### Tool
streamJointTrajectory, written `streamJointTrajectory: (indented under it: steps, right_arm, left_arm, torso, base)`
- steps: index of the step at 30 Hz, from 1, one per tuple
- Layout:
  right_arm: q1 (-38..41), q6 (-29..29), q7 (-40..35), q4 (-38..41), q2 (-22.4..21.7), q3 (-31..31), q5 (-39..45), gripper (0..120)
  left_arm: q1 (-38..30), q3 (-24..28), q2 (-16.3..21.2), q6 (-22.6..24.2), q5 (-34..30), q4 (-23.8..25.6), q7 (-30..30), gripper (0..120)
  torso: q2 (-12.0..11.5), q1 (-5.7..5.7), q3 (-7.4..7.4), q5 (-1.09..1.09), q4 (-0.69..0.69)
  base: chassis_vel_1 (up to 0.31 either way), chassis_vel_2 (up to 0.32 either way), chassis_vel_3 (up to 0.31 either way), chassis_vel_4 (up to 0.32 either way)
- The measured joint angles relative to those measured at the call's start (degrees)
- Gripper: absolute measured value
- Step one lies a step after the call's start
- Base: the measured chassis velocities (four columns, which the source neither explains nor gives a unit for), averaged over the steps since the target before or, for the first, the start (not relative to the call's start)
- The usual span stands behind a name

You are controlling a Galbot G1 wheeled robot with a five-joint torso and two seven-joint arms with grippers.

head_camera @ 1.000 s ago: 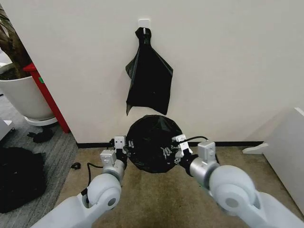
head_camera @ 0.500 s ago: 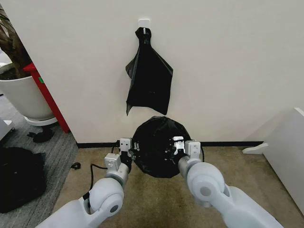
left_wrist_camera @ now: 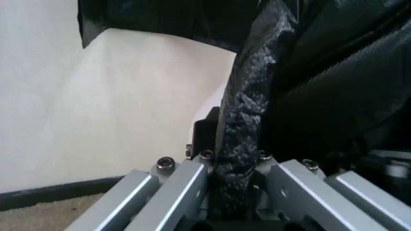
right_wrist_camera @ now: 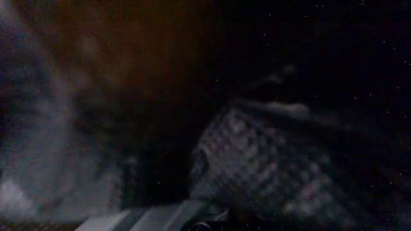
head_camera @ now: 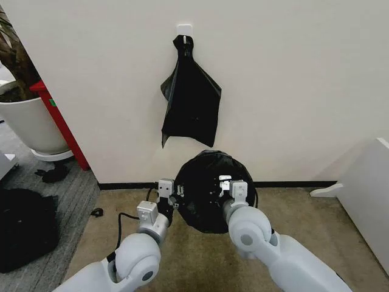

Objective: Place the garbage bag over the trash bin.

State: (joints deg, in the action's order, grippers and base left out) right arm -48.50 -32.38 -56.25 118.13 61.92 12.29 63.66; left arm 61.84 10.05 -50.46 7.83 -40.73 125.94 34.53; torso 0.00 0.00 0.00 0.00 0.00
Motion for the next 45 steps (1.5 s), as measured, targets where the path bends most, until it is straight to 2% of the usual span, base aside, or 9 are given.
streamJointTrajectory:
  steps: [20, 45]
  right_arm:
    - [1.5, 2.2, -1.2, -5.5, 2.0, 0.6, 0.2, 0]
    - [2.2, 3.2, -2.4, -9.9, 3.8, 1.1, -1.7, 0]
  left_arm:
    - [1.0, -0.2, 0.3, -1.9, 4.0, 0.8, -4.1, 0]
    - [3.8, 0.3, 0.3, -2.6, 7.0, 2.3, -6.1, 0]
  torso:
    - [0.0, 0.0, 0.0, 0.0, 0.0]
    - [0.0, 0.0, 0.0, 0.0, 0.0]
  base:
    - [0.0, 0.0, 0.0, 0.0]
    - [0.0, 0.0, 0.0, 0.0]
